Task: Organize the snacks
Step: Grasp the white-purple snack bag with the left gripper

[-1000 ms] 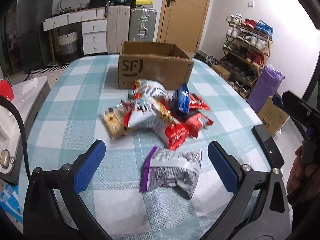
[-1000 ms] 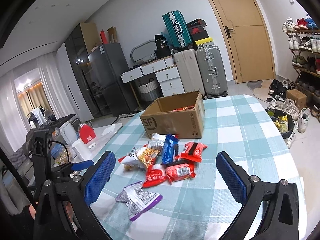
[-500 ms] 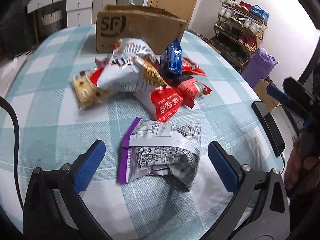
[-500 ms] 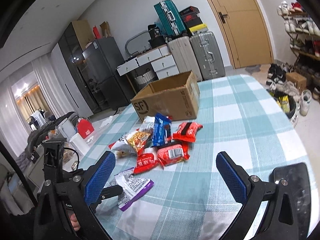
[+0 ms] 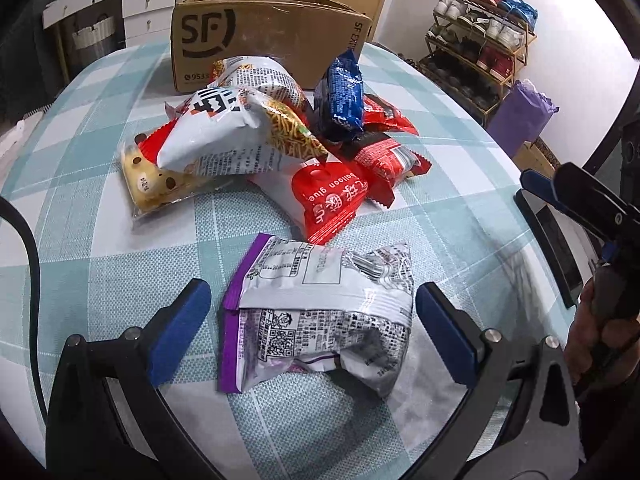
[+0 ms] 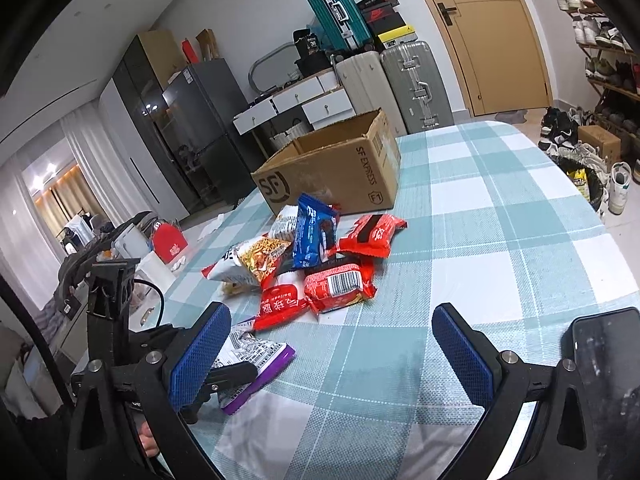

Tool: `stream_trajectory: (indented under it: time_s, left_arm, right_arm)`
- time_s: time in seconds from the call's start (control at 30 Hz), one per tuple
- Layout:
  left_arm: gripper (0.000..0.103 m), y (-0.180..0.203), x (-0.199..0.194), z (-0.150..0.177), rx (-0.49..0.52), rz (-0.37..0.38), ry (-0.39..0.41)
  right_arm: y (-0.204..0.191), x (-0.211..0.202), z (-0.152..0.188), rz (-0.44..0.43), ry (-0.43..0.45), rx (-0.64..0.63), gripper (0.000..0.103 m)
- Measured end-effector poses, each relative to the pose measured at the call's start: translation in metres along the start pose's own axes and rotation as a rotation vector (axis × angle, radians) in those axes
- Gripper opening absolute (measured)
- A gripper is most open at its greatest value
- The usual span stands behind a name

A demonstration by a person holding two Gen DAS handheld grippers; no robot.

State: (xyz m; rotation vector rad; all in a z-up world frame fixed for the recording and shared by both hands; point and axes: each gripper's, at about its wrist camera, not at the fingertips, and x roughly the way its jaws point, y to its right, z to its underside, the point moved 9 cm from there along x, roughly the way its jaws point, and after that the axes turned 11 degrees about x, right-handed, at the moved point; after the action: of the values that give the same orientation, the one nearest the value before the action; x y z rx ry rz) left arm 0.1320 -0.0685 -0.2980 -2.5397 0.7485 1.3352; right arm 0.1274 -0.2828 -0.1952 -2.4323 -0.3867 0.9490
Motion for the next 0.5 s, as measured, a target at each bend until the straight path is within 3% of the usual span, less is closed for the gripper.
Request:
stream_trajectory:
  time_s: [0.2, 0.37, 0.43, 0.5]
  left_arm:
    - [0.096, 0.001, -0.002, 0.0, 0.013, 0.011, 0.012]
    - [0.083, 0.004, -0.009, 0.006, 0.026, 0.021, 0.017]
    - [0.064, 0.007, -0.012, 0.007, 0.052, 0.017, 0.017]
    - [0.058, 0.007, -0.013, 0.008, 0.048, 0.022, 0.015]
  right_arm:
    - [0.001, 0.003, 0.006, 0.003, -0.012, 0.003, 0.102]
    - [0.002, 0.003, 0.008, 0.011, -0.016, 0.007, 0.102]
    - [0.0, 0.001, 0.008, 0.013, -0.014, 0.002, 0.102]
    - [-0.002, 0.0, 0.009, 0.015, -0.014, -0.004, 0.102]
